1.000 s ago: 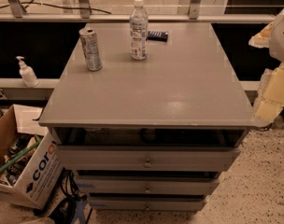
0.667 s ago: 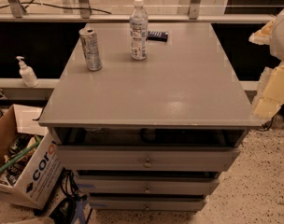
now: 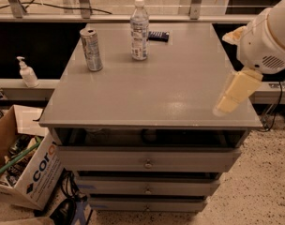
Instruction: Knock blue plastic bottle over
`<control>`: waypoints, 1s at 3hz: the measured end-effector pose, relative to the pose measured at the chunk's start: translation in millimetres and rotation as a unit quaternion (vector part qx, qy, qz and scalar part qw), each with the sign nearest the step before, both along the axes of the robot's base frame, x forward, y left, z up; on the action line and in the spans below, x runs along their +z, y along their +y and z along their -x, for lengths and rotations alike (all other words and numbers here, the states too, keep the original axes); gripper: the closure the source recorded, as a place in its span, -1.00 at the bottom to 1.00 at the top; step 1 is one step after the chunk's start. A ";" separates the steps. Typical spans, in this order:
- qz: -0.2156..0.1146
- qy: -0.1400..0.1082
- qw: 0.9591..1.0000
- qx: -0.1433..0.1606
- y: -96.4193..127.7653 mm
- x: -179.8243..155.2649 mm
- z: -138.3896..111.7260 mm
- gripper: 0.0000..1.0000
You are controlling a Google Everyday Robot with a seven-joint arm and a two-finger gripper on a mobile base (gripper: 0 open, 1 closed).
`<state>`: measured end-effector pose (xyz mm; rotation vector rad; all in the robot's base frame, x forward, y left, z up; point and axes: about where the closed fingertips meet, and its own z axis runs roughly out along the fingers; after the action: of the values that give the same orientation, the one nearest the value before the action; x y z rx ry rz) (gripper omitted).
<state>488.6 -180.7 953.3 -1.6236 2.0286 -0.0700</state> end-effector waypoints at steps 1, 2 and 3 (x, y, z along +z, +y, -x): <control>-0.034 -0.005 0.999 -0.006 18.1 -24.9 -37.0 -1.00; -0.072 0.007 0.997 -0.023 38.0 -54.7 -78.8 -1.00; -0.072 0.007 0.997 -0.023 38.0 -54.7 -78.8 -1.00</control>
Offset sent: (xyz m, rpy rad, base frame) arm 0.1261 0.0579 -0.0816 0.2304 0.0372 -0.0892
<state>567.3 -142.7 898.7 -1.4928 2.0331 0.0703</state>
